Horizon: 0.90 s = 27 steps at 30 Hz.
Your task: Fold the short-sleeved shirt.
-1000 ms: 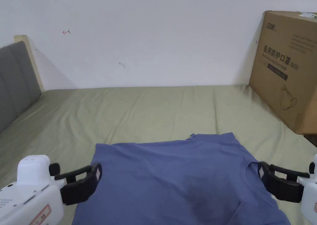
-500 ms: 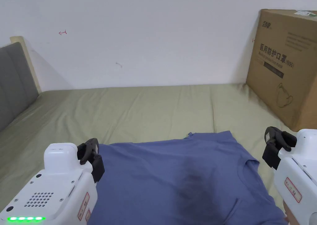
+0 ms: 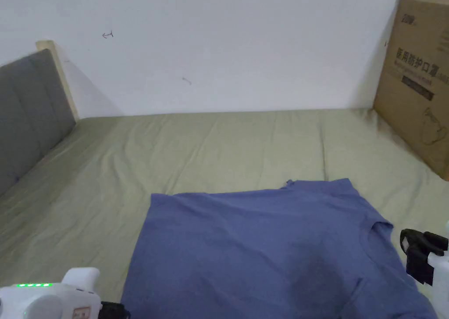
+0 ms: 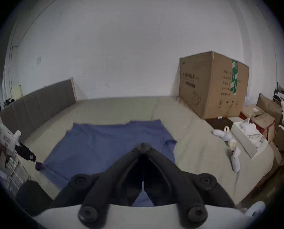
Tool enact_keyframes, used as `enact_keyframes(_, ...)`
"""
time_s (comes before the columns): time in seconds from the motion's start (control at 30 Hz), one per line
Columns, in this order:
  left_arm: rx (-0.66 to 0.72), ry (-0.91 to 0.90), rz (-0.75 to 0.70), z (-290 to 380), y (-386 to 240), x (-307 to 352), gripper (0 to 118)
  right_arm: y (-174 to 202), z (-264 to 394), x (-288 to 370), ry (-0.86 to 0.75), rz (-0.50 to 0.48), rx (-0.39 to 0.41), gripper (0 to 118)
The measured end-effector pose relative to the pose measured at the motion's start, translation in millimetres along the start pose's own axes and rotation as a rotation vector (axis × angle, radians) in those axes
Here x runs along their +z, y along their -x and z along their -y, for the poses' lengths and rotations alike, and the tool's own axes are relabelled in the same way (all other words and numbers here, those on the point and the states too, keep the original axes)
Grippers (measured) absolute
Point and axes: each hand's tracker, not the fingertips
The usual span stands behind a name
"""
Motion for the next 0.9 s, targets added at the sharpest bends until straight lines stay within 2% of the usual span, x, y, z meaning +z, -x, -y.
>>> enact_keyframes(0.03, 0.037, 0.023, 0.009, 5.2, 4.5, -10.1, 118, -1.1, 3.5, -1.4, 0.013, 0.004, -0.007, 0)
enact_keyframes(0.07, 0.069, 0.027, 0.013, 12.2, 7.1, -16.1, 111, -2.2, 6.7, -2.7, 0.023, 0.005, -0.012, 0)
enact_keyframes(0.1, 0.083, -0.027, 0.041, 15.8, 10.5, -22.1, 110, -3.2, 9.3, -3.5, 0.034, 0.008, -0.015, 0)
enact_keyframes(0.2, 0.082, 0.001, 0.036, 14.5, 4.0, -34.9, 110, -5.4, 13.5, -7.3, 0.064, 0.008, -0.018, 0)
enact_keyframes(0.23, 0.062, 0.016, 0.033, 13.4, -0.1, -39.1, 106, -5.7, 14.6, -8.3, 0.072, 0.012, -0.018, 0)
enact_keyframes(0.3, -0.045, 0.045, 0.045, 14.0, -10.8, -47.0, 64, -6.3, 15.7, -11.7, 0.092, 0.03, -0.01, 0)
enact_keyframes(0.33, -0.078, 0.037, 0.057, 15.7, -16.7, -49.8, 56, -6.7, 16.0, -13.0, 0.1, 0.037, -0.005, 0)
enact_keyframes(0.37, -0.109, 0.045, 0.051, 16.4, -24.1, -49.9, 42, -7.5, 16.6, -13.9, 0.103, 0.044, -0.003, 0)
enact_keyframes(0.4, -0.143, 0.024, 0.016, 16.0, -30.1, -45.7, 17, -8.6, 16.7, -14.2, 0.108, 0.048, -0.004, 0)
enact_keyframes(0.43, -0.159, 0.019, 0.056, 15.5, -33.5, -41.5, 6, -10.2, 16.6, -14.7, 0.113, 0.05, -0.006, 0)
enact_keyframes(0.47, -0.16, -0.002, 0.087, 14.1, -35.6, -39.9, 6, -12.1, 16.5, -15.1, 0.119, 0.05, -0.011, 0)
enact_keyframes(0.63, 0.044, -0.067, 0.122, 7.0, -27.6, -20.9, 6, -28.2, 19.2, -19.9, 0.169, 0.039, -0.019, 0)
enact_keyframes(0.67, 0.081, -0.065, 0.143, 5.9, -24.0, -19.4, 6, -33.9, 21.6, -23.4, 0.206, 0.009, -0.033, 7)
enact_keyframes(0.7, 0.091, -0.069, 0.131, 4.3, -20.5, -17.4, 6, -42.4, 25.0, -29.5, 0.251, -0.011, -0.068, 33)
enact_keyframes(0.73, 0.099, -0.062, 0.132, 2.7, -18.8, -15.5, 6, -49.6, 28.4, -37.3, 0.309, -0.014, -0.106, 80)
enact_keyframes(0.77, 0.086, -0.057, 0.126, 1.1, -18.2, -14.2, 6, -57.2, 32.8, -47.0, 0.416, -0.013, -0.145, 118)
enact_keyframes(0.8, 0.075, -0.05, 0.122, 0.3, -18.9, -13.9, 6, -67.5, 37.0, -47.7, 0.4, -0.015, -0.173, 118)
enact_keyframes(0.83, 0.047, -0.053, 0.093, -1.0, -19.0, -13.8, 6, -73.3, 44.2, -52.2, 0.465, -0.018, -0.159, 118)
enact_keyframes(0.9, 0.023, -0.037, 0.079, -1.7, -21.6, -16.5, 6, -81.7, 57.2, -67.5, 0.559, 0.042, -0.088, 118)
